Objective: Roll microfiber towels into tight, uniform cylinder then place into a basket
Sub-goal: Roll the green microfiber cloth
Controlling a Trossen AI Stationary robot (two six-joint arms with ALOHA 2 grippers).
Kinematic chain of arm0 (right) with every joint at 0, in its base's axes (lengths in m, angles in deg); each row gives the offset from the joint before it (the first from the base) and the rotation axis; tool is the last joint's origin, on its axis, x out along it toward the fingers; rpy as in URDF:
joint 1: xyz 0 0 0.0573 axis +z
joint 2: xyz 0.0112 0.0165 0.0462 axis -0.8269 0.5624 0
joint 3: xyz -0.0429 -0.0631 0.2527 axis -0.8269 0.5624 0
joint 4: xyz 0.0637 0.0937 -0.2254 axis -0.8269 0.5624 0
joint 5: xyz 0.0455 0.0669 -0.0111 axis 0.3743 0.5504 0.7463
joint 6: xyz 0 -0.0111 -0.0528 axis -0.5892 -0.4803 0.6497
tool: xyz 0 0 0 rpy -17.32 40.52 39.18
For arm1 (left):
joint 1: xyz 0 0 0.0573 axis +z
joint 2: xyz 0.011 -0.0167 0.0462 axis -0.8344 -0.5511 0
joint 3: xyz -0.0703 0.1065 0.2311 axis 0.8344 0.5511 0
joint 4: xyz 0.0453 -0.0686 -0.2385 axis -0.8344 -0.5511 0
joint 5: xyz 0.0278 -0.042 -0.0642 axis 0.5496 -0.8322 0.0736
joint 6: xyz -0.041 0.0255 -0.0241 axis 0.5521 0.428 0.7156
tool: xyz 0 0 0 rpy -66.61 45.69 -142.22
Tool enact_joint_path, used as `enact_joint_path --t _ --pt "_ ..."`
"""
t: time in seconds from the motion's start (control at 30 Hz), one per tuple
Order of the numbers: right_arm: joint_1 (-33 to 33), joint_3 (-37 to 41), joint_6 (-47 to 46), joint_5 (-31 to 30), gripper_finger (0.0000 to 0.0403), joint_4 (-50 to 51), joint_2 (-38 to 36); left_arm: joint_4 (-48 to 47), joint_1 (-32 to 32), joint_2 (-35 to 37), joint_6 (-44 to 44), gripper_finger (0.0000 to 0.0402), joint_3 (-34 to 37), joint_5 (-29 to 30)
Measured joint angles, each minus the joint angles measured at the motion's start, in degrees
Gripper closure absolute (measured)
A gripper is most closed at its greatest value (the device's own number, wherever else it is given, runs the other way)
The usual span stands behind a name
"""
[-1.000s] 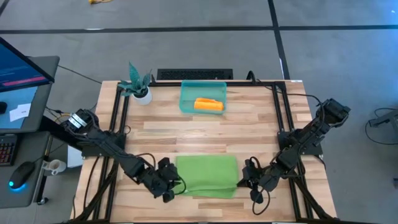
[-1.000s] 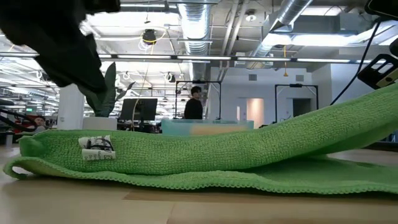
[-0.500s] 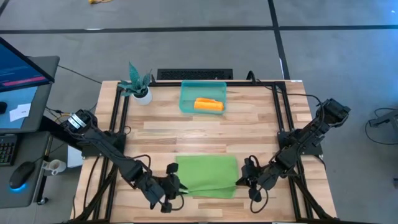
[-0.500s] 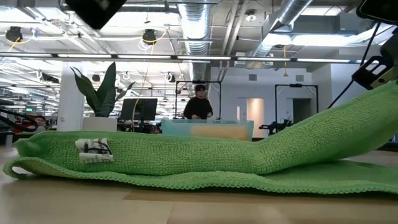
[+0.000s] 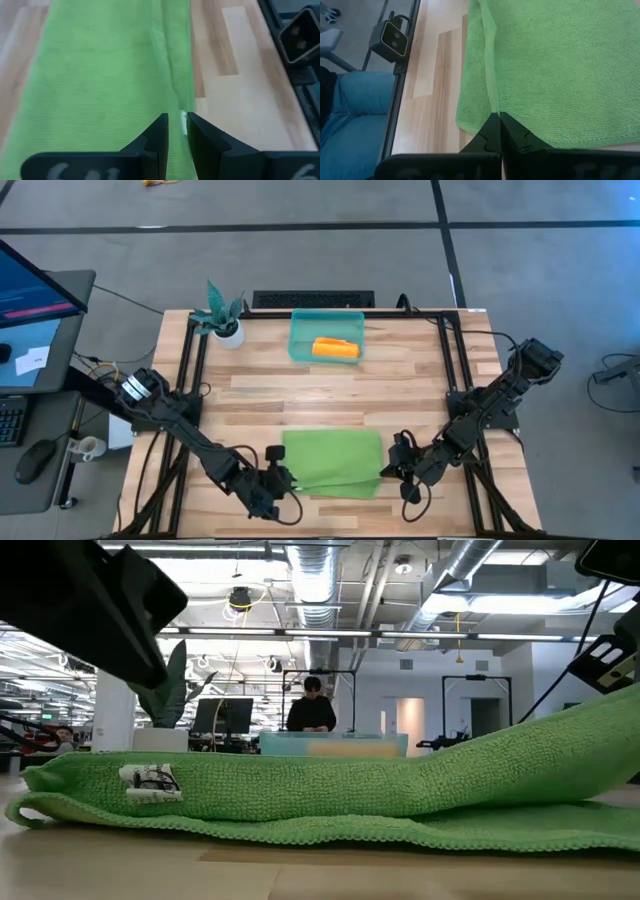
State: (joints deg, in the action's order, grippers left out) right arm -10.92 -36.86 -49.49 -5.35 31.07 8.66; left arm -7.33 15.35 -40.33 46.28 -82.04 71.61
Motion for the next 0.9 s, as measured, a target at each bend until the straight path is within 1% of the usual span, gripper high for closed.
enact_joint_path --t 0.13,0.3,0.37,0.5,0.7,0.8,0.9 --pt "0.0 0.0 -0.42 -0.02 0.0392 0.05 0.0 1.23 0.08 0.0 -0.43 0.034 -0.02 -0.02" --pt "0.0 0.0 -0.44 -0.11 0.0392 0.79 0.0 1.47 0.35 0.0 -0.29 0.0339 -0.02 -6.08" --pt "0.0 0.0 -0.46 -0.13 0.0392 0.81 0.0 1.89 0.39 0.0 -0.64 0.0333 -0.03 -6.22" --pt "0.0 0.0 -0.46 -0.13 0.0392 0.79 0.0 1.95 0.67 0.0 -0.53 0.0301 0.19 -5.74" --pt "0.0 0.0 -0.46 -0.13 0.0392 0.81 0.0 1.68 1.29 0.02 2.73 0.0244 1.83 -5.07" --pt "0.0 0.0 -0.46 -0.13 0.0392 0.81 0.0 1.79 1.62 0.02 4.81 0.0233 2.39 -5.14" --pt "0.0 0.0 -0.46 -0.14 0.0392 0.81 0.0 1.42 1.66 0.02 4.76 0.0232 2.49 -6.02"
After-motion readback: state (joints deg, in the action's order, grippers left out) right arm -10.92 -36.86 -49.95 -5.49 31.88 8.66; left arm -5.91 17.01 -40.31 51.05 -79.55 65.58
